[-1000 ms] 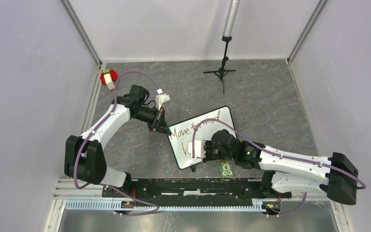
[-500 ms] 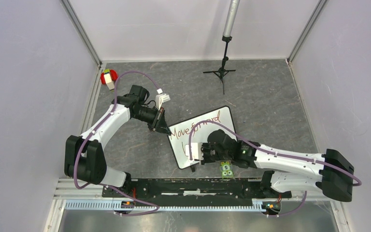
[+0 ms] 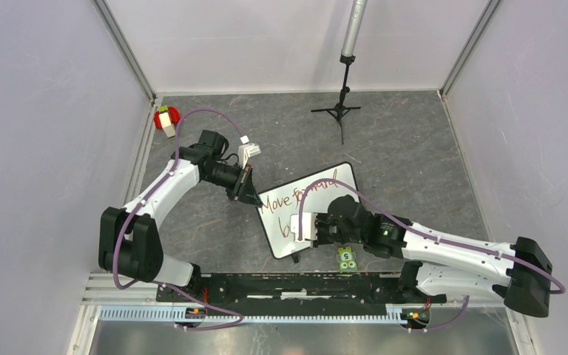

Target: Write a sentence on the whiteboard

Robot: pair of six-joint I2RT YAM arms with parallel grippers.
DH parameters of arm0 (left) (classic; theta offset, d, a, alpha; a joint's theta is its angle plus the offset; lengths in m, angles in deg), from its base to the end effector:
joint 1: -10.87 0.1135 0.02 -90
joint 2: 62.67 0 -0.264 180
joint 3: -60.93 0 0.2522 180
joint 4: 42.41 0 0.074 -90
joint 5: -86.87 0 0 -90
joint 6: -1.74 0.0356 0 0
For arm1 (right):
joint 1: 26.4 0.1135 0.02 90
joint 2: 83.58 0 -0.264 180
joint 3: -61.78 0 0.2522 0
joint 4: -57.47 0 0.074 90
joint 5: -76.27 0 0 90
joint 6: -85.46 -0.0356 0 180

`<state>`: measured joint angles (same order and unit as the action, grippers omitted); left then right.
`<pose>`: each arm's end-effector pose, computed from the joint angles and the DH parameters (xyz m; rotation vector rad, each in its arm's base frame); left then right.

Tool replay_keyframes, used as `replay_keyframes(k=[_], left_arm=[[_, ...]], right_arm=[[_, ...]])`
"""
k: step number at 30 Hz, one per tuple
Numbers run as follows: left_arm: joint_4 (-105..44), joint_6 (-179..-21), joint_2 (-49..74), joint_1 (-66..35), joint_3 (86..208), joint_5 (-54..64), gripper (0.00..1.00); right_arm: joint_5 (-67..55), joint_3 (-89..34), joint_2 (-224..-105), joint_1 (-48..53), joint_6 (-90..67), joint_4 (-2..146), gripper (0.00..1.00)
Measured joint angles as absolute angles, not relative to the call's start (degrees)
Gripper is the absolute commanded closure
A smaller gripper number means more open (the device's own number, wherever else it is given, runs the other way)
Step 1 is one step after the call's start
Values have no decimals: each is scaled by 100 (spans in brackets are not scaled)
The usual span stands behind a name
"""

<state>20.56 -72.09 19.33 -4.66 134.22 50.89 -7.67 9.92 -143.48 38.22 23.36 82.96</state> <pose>0.2451 -0.0980 0.2466 0.8928 2.3817 -1.2899 0.0946 0.2081 0.2462 -1.6263 1.4701 0.4808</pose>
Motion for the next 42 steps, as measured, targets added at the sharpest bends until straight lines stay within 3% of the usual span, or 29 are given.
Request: replay_keyframes(k=[42], left_arm=[[2113,-7183,2014,-464,13488,5087,98]], right_arm=[[-876,1166,-14472,3756,2409,8407,100]])
